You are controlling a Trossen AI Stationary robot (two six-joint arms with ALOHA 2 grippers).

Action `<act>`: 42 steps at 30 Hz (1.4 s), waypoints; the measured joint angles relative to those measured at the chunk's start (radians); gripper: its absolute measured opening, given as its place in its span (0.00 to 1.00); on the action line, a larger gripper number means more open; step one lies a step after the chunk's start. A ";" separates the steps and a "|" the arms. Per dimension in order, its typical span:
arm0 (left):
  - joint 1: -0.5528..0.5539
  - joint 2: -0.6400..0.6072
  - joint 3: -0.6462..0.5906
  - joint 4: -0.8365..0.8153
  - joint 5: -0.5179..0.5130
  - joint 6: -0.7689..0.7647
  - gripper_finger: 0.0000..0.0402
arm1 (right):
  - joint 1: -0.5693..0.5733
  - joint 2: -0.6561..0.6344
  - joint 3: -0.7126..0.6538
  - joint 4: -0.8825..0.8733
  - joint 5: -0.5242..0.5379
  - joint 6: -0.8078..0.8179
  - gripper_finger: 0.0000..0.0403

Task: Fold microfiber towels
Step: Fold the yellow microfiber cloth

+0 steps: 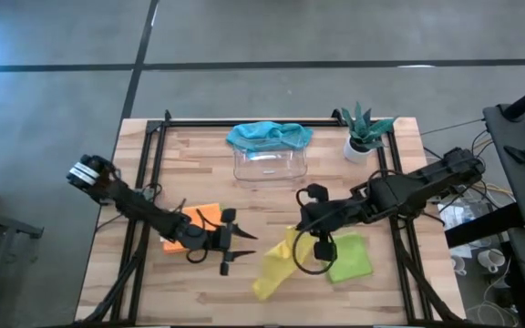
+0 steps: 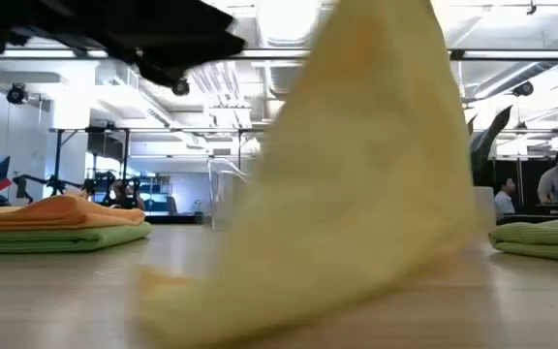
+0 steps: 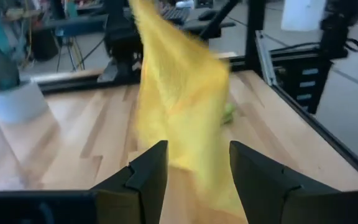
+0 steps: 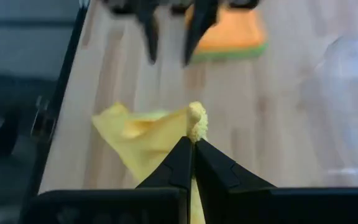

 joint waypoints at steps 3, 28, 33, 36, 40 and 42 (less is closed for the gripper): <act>0.035 0.086 0.035 -0.004 0.025 -0.080 0.39 | 0.005 0.021 -0.064 0.000 -0.154 0.036 0.02; 0.248 0.492 0.554 -0.232 0.493 0.005 0.39 | 0.329 0.293 -0.359 0.044 -0.367 0.661 0.02; 0.240 0.591 0.648 -0.231 0.465 0.002 0.39 | 0.325 0.238 -0.361 0.045 -0.300 0.640 0.02; 0.241 0.645 0.707 -0.235 0.443 0.000 0.39 | 0.321 0.213 -0.362 0.050 -0.268 0.634 0.02; 0.240 0.671 0.747 -0.232 0.443 0.026 0.39 | 0.322 0.194 -0.362 0.051 -0.257 0.640 0.02; 0.240 0.673 0.749 -0.230 0.444 0.034 0.39 | 0.322 0.191 -0.362 0.047 -0.257 0.640 0.02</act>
